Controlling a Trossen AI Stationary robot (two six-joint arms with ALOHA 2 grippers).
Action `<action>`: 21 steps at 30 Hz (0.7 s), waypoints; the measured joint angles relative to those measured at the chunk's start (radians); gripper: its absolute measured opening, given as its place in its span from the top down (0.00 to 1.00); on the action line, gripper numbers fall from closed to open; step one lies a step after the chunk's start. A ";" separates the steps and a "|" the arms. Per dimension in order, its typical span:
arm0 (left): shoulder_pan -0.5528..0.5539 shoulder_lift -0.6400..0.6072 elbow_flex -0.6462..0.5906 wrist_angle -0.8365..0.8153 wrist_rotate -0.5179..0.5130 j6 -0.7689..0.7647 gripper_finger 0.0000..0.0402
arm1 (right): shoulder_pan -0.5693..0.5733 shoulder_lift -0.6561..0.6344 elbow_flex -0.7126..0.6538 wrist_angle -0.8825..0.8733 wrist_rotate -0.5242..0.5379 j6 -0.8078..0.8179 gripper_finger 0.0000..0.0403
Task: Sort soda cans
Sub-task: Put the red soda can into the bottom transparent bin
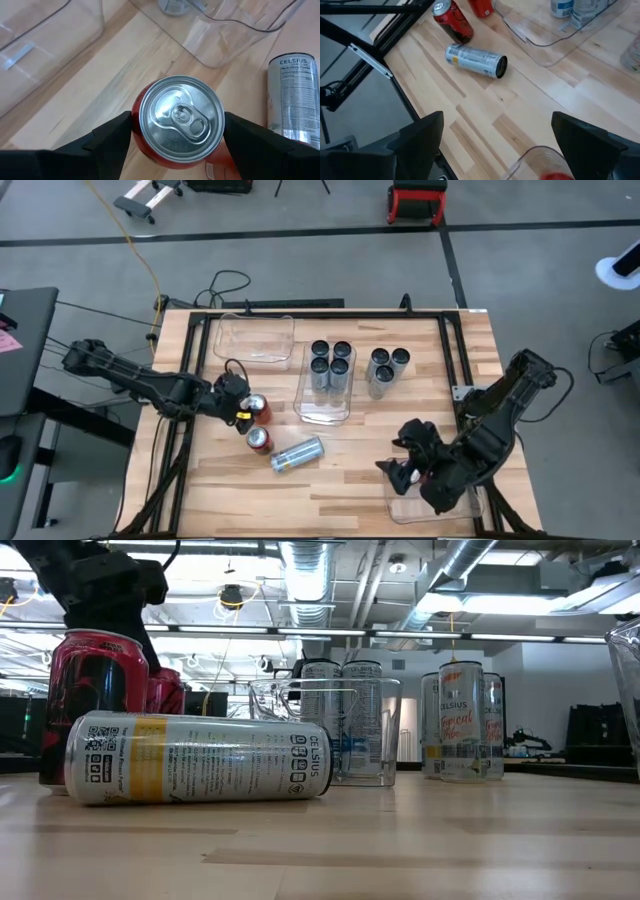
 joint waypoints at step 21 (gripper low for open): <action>0.108 0.155 -0.001 0.135 0.095 0.122 0.06 | -0.011 0.001 0.000 0.069 -0.002 -0.048 0.04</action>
